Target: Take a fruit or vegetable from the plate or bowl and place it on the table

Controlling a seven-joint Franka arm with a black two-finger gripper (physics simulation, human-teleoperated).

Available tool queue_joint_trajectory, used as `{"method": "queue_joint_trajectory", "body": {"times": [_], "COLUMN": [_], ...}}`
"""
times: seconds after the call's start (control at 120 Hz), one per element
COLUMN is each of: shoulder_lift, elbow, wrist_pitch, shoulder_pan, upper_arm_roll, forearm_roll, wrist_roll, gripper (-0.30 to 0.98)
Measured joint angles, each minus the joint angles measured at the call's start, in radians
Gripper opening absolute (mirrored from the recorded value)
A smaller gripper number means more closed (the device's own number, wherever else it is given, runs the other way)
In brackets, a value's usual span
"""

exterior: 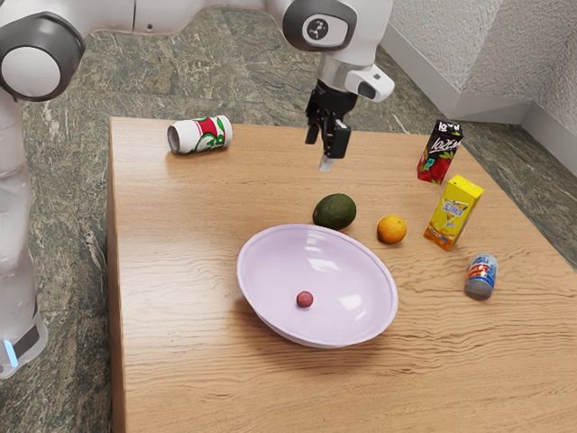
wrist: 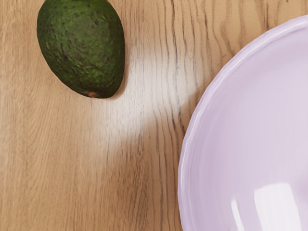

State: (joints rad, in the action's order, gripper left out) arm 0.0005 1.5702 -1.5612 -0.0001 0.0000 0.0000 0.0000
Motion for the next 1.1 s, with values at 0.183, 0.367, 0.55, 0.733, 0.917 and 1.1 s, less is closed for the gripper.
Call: {"method": "queue_joint_trajectory", "body": {"times": [0.183,0.367,0.55,0.733,0.917,1.1], "shoulder_lift": [0.276,0.285,0.286,0.285,0.278,0.209], "elbow": [-0.227,-0.235,-0.235,-0.239,-0.272,-0.398], "wrist_pitch": [0.112,0.157,0.176,0.183,0.191,0.27], "shoulder_pan": [-0.83,-0.85,-0.851,-0.855,-0.863,-0.89], "upper_arm_roll": [1.208,1.249,1.25,1.25,1.261,1.26], "forearm_roll": [-0.205,-0.252,-0.261,-0.259,-0.257,-0.26], "wrist_roll": [-0.274,-0.476,-0.625,-0.734,-0.814,-0.874], "gripper": [0.68,0.69,0.69,0.69,0.69,0.69]}}
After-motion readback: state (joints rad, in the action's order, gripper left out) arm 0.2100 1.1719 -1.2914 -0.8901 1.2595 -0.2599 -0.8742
